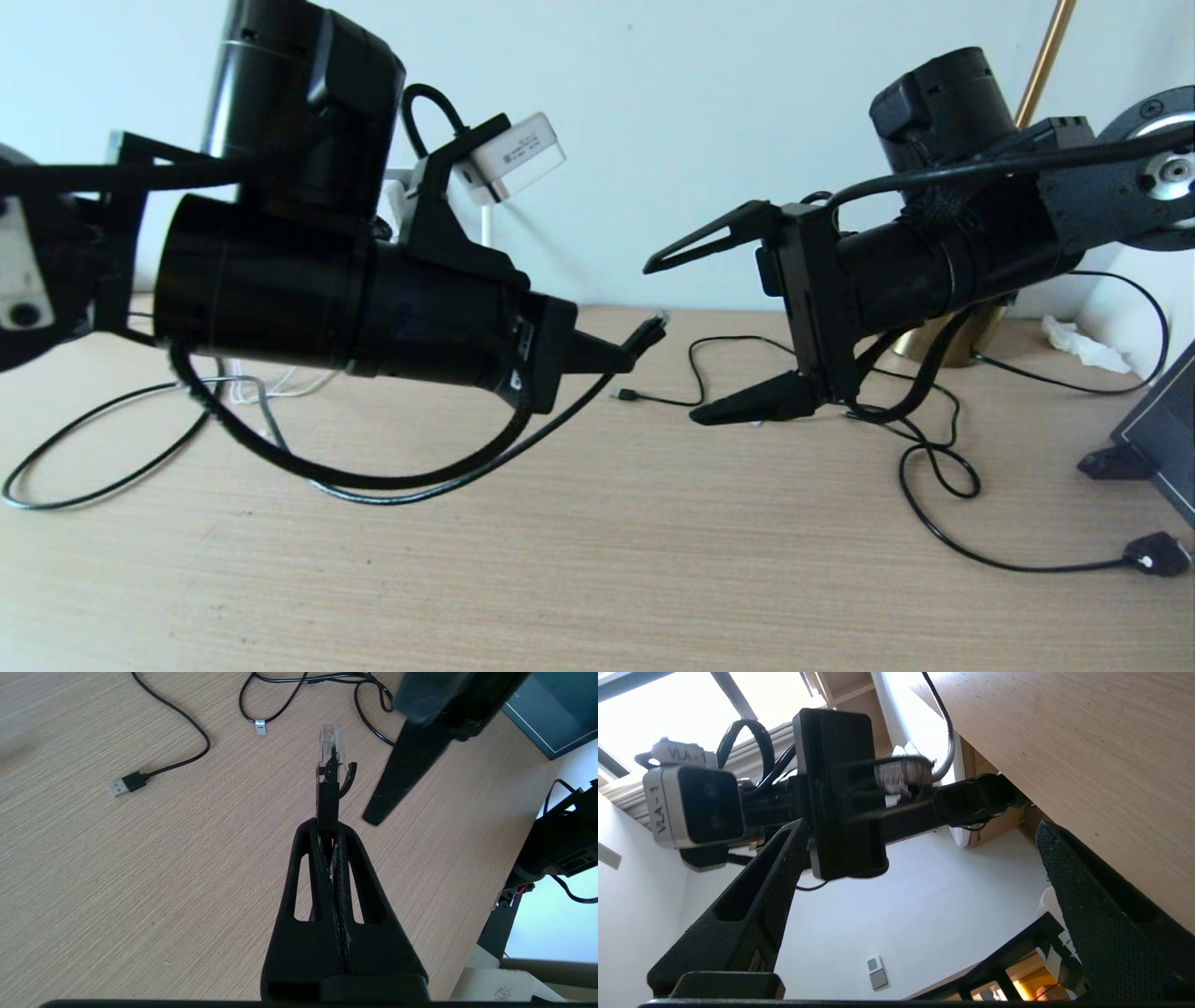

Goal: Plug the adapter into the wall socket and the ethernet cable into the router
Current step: Plug cable into router interface

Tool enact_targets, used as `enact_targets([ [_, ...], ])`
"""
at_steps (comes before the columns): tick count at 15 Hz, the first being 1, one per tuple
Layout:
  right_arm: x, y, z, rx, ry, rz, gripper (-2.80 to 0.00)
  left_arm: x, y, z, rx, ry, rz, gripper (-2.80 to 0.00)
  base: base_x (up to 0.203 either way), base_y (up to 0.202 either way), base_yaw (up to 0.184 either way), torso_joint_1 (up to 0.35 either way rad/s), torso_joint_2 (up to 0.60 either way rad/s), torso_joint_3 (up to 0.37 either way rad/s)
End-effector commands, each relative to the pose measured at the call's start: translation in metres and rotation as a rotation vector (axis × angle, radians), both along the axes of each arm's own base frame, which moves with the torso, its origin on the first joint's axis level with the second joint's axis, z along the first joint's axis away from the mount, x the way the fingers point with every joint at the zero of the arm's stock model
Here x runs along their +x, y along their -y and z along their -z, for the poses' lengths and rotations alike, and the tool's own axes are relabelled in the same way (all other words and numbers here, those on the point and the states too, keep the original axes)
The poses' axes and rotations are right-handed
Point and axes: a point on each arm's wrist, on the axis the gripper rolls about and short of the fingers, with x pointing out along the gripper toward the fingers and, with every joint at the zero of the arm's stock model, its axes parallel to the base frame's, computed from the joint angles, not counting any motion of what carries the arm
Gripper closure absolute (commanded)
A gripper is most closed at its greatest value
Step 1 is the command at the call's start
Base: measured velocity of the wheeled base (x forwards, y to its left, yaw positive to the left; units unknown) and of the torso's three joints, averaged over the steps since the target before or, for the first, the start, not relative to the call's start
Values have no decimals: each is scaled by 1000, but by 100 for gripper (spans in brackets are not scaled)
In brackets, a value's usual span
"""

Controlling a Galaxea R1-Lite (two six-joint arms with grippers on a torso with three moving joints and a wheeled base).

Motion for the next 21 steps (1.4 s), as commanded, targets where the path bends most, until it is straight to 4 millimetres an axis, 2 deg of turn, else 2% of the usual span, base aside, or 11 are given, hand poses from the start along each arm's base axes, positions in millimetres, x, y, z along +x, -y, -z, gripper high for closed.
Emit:
enact_targets([
  [1,2,-1,2,1,-6,-4,-280,-3,4,-1,-2,2,19,0,0,0,0,0,0,0],
  [5,3,-2,7,-13,15,-7,-280,-15,3,1,34,29,67,0,0,0,0,0,0,0],
  [8,-3,1,13,-57,53,-47,-280,-23,-4,14,136,112,137,0,0,0,0,0,0,0],
  [15,-26,-12,10,-83,93,-144,-280,-20,-3,16,147,120,147,0,0,0,0,0,0,0],
  [20,-26,-17,12,-83,93,-156,-280,-21,-2,13,134,126,159,0,0,0,0,0,0,0],
  [21,-25,-17,12,-82,96,-156,0,-22,-1,12,129,126,168,0,0,0,0,0,0,0],
])
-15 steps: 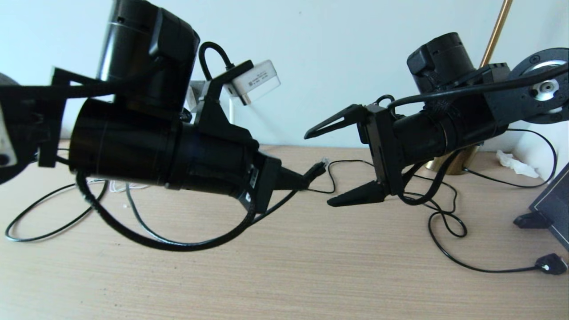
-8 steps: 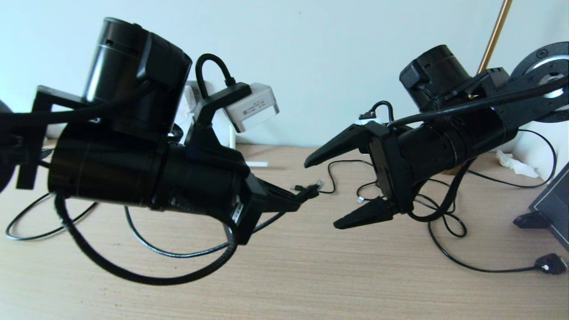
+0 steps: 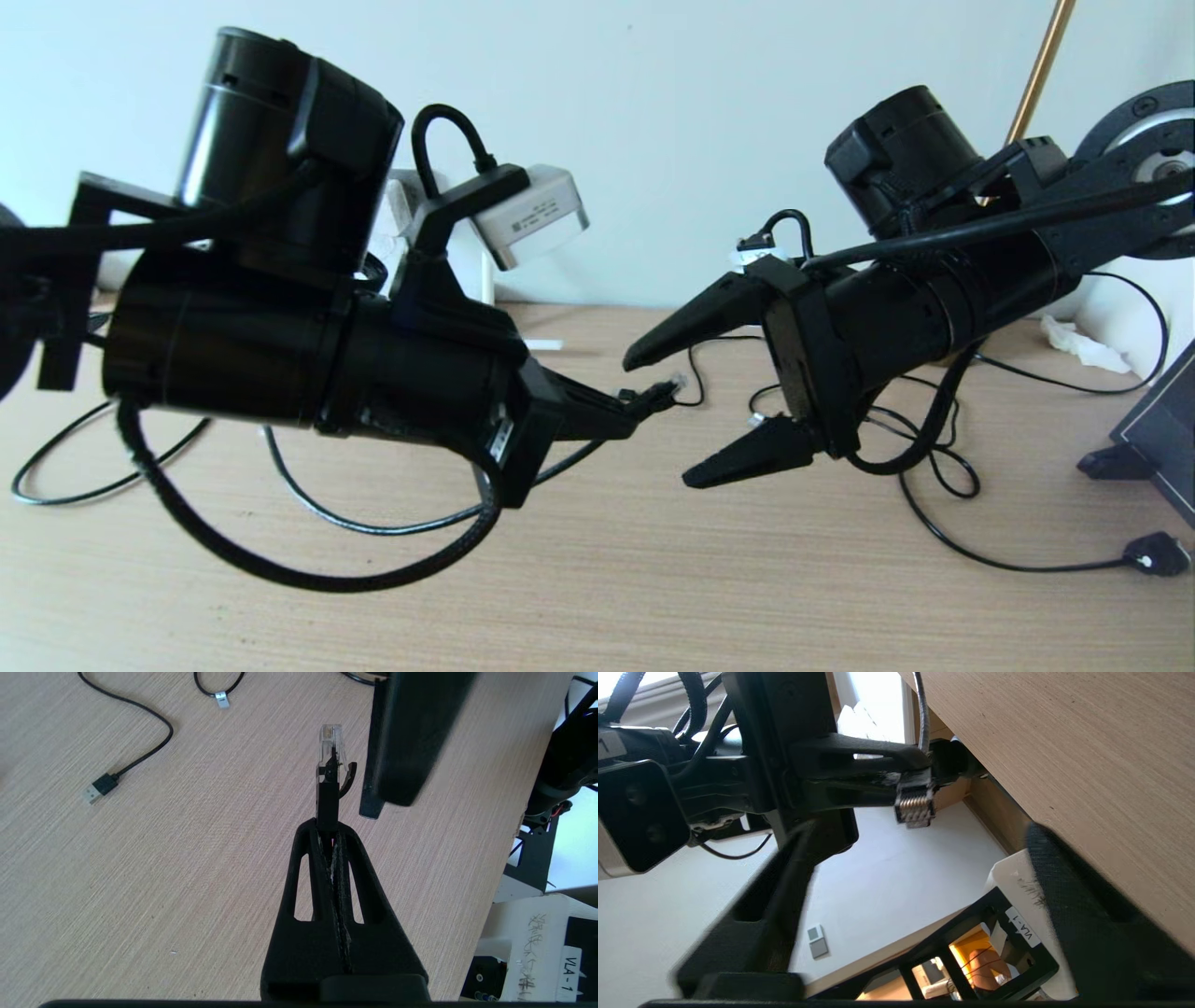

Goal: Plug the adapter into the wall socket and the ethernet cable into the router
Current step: Plug cable into router interface

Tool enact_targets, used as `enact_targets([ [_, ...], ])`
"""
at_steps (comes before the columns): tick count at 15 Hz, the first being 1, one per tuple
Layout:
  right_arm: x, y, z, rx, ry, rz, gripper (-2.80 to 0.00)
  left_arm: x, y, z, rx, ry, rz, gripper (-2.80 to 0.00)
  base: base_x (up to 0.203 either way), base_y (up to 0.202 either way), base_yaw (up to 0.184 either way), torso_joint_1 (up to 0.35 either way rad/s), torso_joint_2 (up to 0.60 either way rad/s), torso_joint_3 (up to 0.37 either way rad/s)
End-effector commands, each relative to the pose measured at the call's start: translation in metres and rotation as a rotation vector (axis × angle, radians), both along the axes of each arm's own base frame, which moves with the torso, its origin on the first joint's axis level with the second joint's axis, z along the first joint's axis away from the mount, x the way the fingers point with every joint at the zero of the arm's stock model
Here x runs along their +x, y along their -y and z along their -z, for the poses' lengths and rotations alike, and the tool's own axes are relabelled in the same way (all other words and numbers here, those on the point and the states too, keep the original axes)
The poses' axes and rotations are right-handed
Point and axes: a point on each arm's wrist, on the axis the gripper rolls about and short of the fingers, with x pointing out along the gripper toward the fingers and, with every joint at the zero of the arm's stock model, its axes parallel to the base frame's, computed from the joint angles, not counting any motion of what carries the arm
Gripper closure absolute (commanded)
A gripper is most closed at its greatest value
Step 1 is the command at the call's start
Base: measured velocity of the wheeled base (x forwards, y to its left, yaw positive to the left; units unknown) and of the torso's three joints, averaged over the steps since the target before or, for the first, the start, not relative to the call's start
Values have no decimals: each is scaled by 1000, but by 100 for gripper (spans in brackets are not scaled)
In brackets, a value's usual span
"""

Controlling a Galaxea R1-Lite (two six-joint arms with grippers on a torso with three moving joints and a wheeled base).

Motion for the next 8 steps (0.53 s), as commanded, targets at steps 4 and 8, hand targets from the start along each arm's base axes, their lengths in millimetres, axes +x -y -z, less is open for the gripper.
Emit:
enact_targets([
  [4,2,-2,2,-2,-14,-4,0,-3,0,-2,-8,-2,23,0,0,0,0,0,0,0],
  [8,2,-2,1,0,-12,-2,0,-3,0,0,-3,-9,23,0,0,0,0,0,0,0],
])
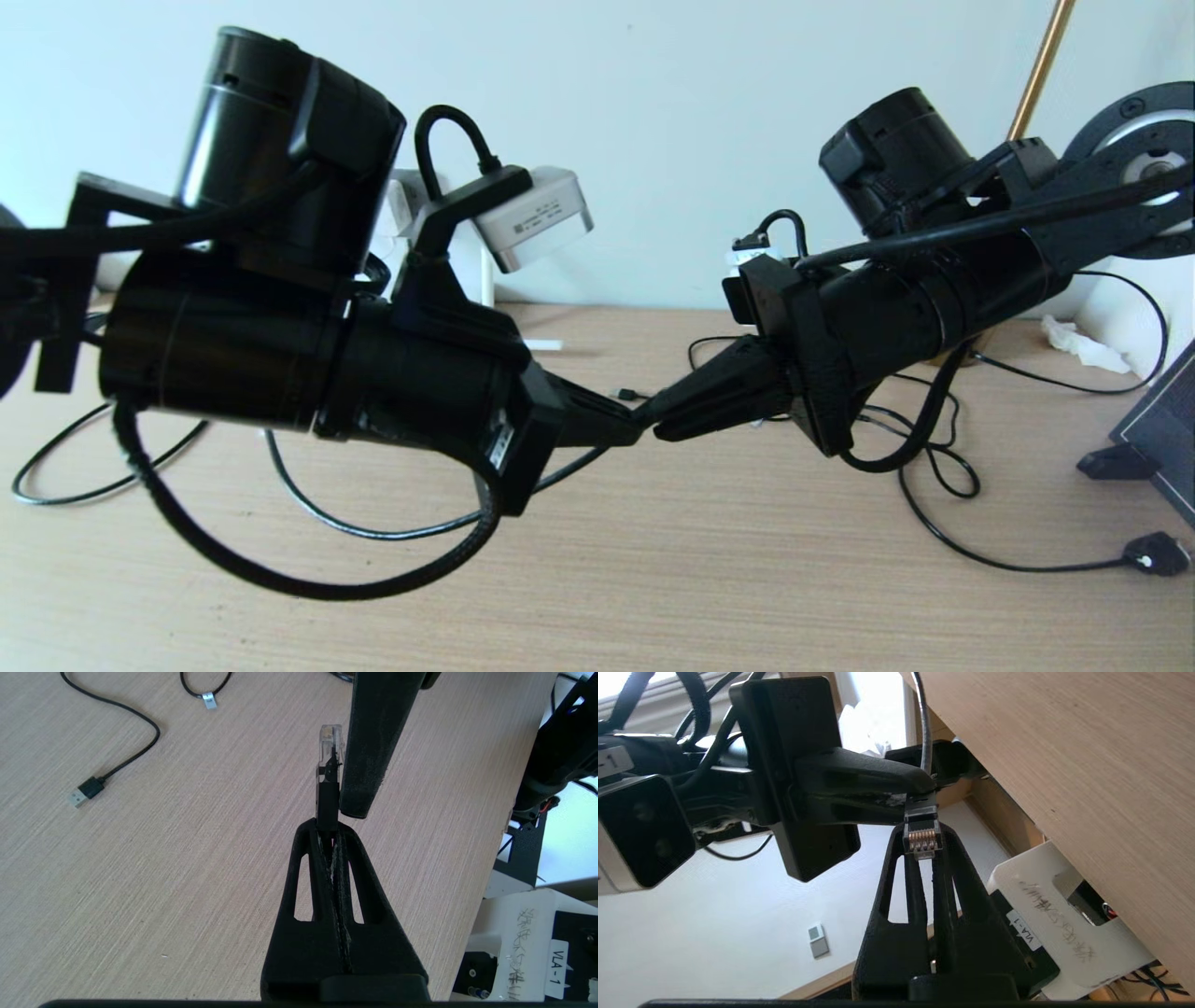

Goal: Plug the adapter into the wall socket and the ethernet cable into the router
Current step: Plug cable into router interface

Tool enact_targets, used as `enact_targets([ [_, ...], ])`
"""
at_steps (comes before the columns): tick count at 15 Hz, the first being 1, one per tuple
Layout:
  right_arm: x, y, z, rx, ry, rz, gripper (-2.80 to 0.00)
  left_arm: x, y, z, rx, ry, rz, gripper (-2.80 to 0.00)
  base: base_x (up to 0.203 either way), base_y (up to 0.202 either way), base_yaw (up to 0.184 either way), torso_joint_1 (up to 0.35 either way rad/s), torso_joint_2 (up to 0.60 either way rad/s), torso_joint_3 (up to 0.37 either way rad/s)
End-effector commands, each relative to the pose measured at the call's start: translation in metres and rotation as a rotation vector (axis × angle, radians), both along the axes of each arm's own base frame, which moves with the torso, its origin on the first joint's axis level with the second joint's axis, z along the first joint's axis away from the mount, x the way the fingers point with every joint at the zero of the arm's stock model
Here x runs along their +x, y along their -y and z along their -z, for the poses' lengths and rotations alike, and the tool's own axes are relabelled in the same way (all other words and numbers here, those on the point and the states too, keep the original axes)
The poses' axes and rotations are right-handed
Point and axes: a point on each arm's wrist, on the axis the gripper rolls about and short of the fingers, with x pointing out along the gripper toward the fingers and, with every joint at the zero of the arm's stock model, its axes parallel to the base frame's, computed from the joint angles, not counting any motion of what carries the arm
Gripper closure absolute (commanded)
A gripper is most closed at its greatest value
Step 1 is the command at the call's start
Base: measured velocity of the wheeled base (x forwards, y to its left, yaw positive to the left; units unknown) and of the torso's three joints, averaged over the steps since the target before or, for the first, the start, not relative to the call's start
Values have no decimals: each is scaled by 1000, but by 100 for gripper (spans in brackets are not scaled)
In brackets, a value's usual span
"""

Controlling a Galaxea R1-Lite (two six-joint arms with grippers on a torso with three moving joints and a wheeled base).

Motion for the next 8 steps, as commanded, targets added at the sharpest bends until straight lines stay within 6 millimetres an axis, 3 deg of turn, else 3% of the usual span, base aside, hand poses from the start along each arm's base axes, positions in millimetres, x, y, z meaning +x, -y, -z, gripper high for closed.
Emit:
enact_targets([
  [1,0,0,1,-2,-12,-1,0,0,0,1,1,-3,2,0,0,0,0,0,0,0],
  [8,-2,0,0,-1,-11,-4,0,-2,-1,0,-1,-1,5,0,0,0,0,0,0,0],
])
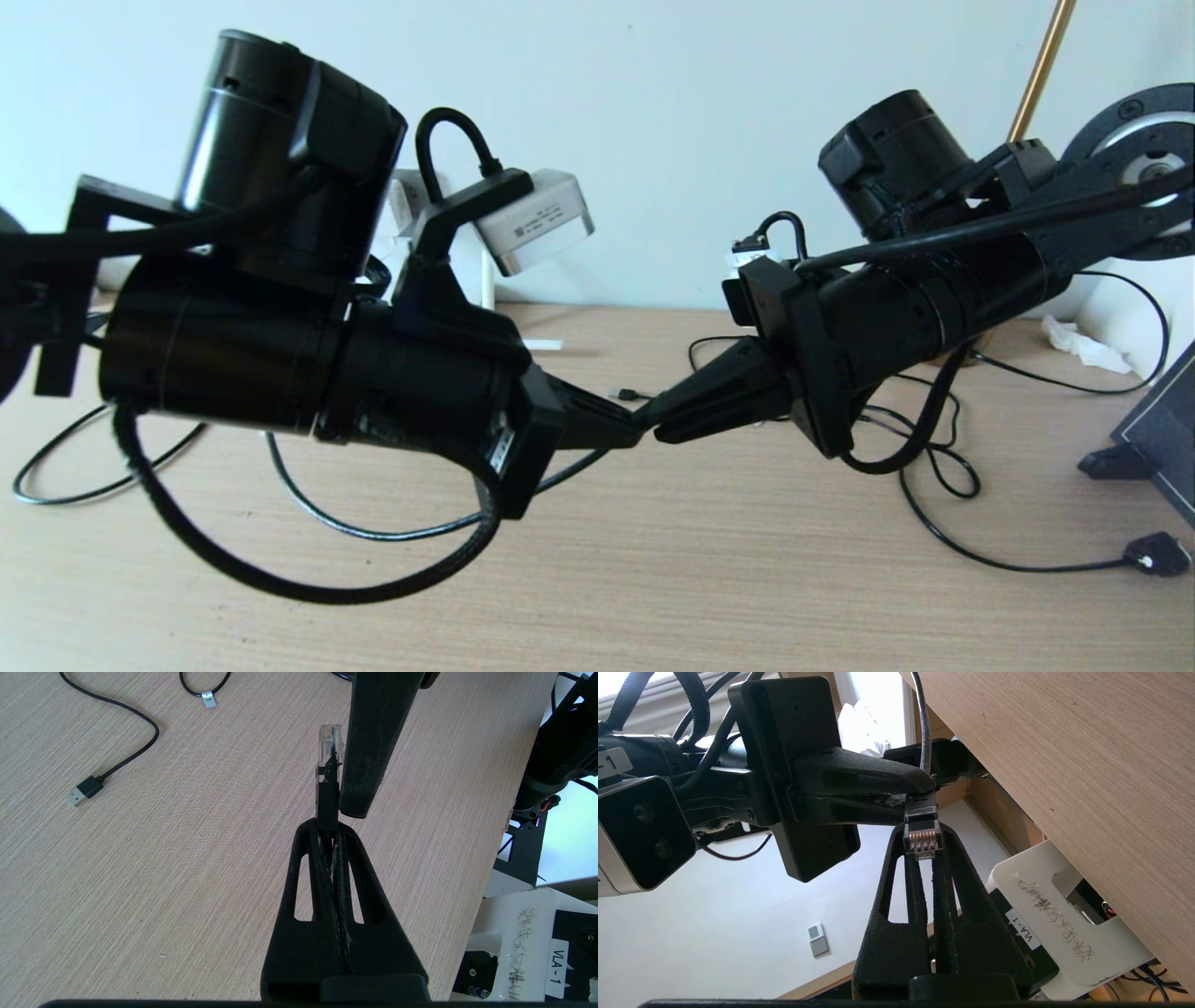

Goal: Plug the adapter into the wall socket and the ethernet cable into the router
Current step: Plug cable into router interface

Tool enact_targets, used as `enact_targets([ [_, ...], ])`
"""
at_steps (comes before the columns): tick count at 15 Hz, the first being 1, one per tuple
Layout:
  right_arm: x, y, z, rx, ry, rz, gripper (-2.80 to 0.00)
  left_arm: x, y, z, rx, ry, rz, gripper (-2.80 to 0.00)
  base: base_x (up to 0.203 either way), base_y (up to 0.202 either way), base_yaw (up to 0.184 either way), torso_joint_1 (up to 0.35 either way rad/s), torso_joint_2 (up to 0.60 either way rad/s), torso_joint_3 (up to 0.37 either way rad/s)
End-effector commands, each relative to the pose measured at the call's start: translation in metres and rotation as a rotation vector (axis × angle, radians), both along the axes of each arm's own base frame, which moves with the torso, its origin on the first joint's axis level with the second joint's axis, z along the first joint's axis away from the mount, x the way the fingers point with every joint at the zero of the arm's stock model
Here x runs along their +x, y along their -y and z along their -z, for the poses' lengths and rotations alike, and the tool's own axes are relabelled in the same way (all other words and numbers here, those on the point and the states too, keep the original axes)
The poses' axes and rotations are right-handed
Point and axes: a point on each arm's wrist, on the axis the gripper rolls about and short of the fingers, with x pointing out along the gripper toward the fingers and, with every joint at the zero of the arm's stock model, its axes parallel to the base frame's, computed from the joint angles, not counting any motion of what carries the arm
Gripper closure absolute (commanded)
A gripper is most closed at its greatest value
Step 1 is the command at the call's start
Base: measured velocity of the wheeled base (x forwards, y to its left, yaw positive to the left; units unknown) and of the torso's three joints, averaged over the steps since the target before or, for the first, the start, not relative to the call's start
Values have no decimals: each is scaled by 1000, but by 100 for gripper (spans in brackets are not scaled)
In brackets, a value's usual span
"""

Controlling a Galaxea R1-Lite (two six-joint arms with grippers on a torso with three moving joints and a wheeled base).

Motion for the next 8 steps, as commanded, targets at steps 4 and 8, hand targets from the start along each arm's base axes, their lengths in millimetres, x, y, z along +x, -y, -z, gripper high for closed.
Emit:
enact_targets([
  [4,-1,0,0,1,-12,-2,0,-4,-4,-5,-11,11,2,-280,0,0,0,0,0,0],
  [8,-2,0,-1,1,-14,-2,0,-5,-4,-5,-14,14,2,-280,0,0,0,0,0,0],
])
